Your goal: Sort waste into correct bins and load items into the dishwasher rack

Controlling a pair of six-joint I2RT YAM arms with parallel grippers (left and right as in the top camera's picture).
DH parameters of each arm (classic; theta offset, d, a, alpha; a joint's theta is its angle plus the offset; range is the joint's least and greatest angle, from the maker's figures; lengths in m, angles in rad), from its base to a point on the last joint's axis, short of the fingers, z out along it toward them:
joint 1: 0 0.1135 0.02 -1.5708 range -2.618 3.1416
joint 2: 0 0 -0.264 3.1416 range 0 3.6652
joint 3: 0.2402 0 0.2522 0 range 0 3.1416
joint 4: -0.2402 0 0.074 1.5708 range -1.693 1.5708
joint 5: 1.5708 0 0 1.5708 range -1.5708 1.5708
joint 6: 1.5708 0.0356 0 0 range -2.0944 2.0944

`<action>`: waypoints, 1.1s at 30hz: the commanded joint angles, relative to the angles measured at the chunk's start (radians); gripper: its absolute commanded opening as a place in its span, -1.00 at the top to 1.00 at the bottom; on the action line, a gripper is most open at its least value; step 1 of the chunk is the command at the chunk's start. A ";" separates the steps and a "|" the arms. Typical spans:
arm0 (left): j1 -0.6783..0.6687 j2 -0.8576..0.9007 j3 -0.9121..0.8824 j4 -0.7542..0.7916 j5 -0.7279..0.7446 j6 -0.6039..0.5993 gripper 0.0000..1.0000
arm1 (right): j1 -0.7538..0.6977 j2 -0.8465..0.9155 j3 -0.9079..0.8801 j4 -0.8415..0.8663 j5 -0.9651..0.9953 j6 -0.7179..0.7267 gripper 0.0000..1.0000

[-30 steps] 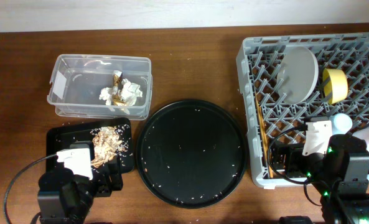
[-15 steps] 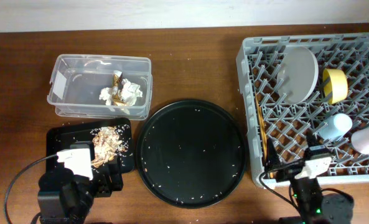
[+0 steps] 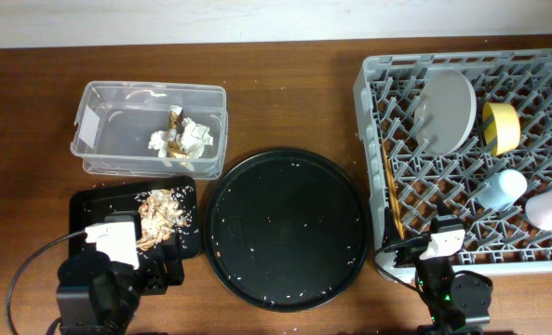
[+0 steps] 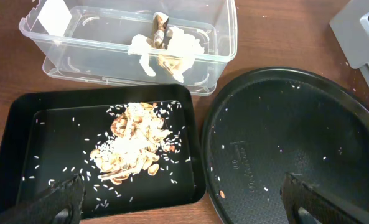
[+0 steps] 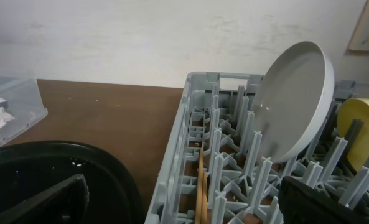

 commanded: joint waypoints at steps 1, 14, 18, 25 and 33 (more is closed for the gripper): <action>0.001 -0.006 -0.006 0.002 0.007 0.002 -0.99 | 0.005 -0.010 -0.009 0.000 0.012 -0.006 -0.97; 0.001 -0.006 -0.006 0.002 0.007 0.002 -0.99 | 0.005 -0.010 -0.009 0.000 0.012 -0.006 -0.97; 0.000 -0.058 -0.040 0.020 -0.016 0.006 -0.99 | 0.005 -0.010 -0.009 0.000 0.012 -0.006 -0.97; -0.026 -0.392 -0.529 0.546 0.021 0.006 -0.99 | 0.005 -0.010 -0.009 0.000 0.012 -0.006 -0.97; -0.043 -0.462 -0.786 0.906 -0.015 0.047 -0.99 | 0.005 -0.010 -0.009 0.000 0.012 -0.006 -0.97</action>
